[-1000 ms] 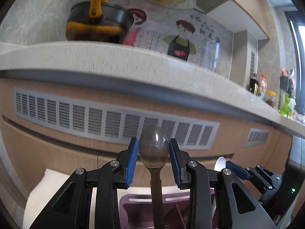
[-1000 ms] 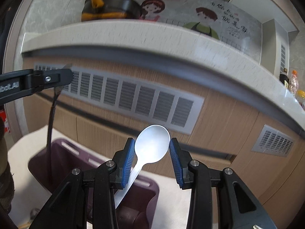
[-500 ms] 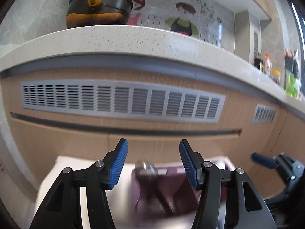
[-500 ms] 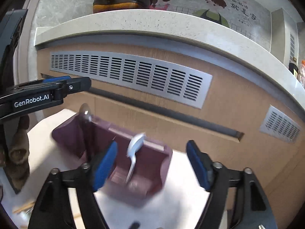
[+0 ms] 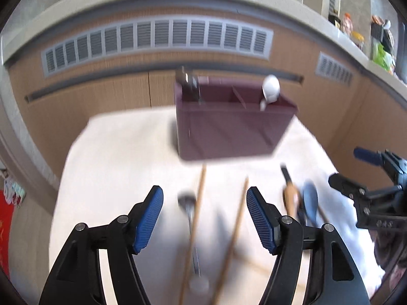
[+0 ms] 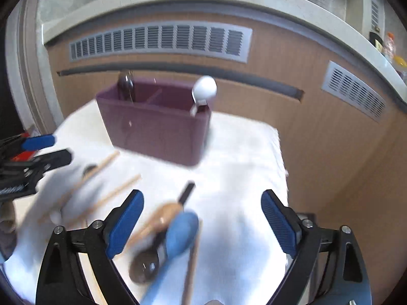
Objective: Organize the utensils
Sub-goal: 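Grasp the wooden spoon with the left tool while the right tool grasps the blue spoon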
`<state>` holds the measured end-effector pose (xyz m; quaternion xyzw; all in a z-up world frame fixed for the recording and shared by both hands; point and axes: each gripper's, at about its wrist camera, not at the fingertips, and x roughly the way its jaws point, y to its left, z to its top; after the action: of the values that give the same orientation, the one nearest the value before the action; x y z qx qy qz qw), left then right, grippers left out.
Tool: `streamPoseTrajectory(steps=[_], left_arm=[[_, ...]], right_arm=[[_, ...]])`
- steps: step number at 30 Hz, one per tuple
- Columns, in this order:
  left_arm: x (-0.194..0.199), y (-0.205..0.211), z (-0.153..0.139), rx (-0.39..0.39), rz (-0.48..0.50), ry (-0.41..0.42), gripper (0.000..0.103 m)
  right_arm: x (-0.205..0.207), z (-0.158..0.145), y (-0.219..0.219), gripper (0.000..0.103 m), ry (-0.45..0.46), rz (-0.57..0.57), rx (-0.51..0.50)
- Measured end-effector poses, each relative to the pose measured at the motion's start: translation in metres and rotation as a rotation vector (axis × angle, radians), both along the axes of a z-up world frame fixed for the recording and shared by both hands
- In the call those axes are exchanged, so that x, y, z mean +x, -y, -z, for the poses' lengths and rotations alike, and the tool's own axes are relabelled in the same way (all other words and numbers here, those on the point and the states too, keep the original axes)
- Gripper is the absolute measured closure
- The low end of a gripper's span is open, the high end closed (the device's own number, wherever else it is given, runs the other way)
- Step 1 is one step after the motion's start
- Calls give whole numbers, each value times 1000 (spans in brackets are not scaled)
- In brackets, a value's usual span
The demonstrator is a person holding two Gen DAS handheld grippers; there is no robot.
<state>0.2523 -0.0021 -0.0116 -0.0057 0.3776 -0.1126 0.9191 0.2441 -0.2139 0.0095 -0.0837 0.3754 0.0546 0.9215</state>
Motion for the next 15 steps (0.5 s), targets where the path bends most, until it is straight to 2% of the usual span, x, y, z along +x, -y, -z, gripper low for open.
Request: streamPoseTrajectory(steps=[4,8,10,12,15], left_arm=[[-24,-11,16,-31,-15,-54,32],[-35,-20,24,-23,-35,-80,32],[-38,-23,25,-19,-41,-82,32],[-38,-26,24,-25,-46,-84,31],[-37,-30,26,-30,-52,-88,29]], right_arm=[[-14,23,-5,2,-50,-19,-5],[-10,35,-3,2,-87,10,57],[-3,41,-1,12,-101,36,71],[3,47,-1,39,-134,33,80],[12,56,-1,43,-175,44,96]])
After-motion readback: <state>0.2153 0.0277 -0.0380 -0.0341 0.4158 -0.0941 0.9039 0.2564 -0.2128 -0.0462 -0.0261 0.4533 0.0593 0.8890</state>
